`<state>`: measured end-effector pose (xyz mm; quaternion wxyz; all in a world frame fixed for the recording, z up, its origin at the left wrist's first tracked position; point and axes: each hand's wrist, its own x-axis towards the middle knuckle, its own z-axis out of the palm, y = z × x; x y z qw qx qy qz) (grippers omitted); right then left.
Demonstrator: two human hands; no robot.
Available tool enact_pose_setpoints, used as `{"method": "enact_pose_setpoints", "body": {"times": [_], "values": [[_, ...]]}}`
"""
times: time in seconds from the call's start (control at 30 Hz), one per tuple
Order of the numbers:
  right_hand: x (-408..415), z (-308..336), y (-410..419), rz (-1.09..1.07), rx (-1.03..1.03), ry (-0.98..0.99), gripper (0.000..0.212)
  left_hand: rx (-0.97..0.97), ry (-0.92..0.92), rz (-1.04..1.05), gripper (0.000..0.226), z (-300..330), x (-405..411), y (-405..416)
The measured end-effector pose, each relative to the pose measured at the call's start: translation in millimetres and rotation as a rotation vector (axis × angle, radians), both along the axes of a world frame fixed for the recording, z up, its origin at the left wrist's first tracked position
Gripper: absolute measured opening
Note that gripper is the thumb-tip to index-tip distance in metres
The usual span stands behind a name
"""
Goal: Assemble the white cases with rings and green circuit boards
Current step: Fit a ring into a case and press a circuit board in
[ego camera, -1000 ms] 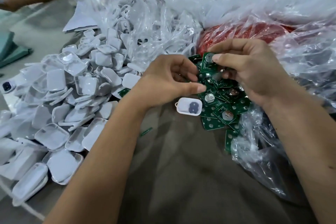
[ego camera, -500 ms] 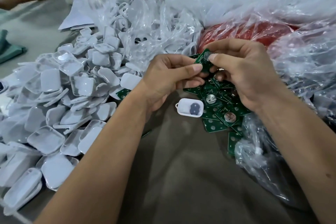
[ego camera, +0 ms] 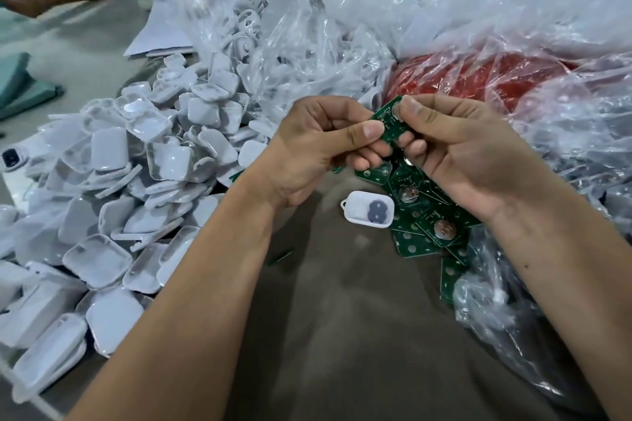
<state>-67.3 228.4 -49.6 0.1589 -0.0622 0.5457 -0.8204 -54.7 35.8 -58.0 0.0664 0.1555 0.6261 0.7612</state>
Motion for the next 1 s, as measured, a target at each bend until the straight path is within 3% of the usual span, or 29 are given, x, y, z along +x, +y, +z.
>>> {"method": "enact_pose_setpoints", "body": {"times": [0.23, 0.37, 0.53, 0.7, 0.8, 0.87, 1.0], "values": [[2.0, 2.1, -1.7, 0.051, -0.094, -0.041, 0.012, -0.003, 0.008, -0.012, 0.009, 4.1, 2.1, 0.2], [3.5, 3.4, -4.7, 0.097, -0.181, -0.055, 0.011, -0.035, 0.023, -0.036, 0.024, 8.1, 0.5, -4.2], [0.7, 2.6, -2.7, 0.043, -0.326, -0.199, 0.014, -0.009, 0.067, -0.007, 0.023, 11.4, 0.9, -8.8], [0.5, 4.6, 4.6, -0.081, -0.195, -0.111, 0.02, -0.127, 0.035, -0.019, 0.02, 17.6, 2.0, -30.0], [3.3, 6.3, 1.2, -0.075, -0.109, -0.058, 0.013, -0.066, 0.01, 0.029, 0.036, 17.8, 0.7, -33.8], [3.2, 6.5, 1.0, -0.081, -0.047, -0.031, 0.008, -0.128, 0.026, 0.132, 0.043, 17.1, -1.0, -34.8], [2.6, 6.0, 1.1, -0.084, 0.065, 0.029, 0.03, -0.24, 0.065, 0.291, 0.04, 12.5, -3.3, -33.8]]}}
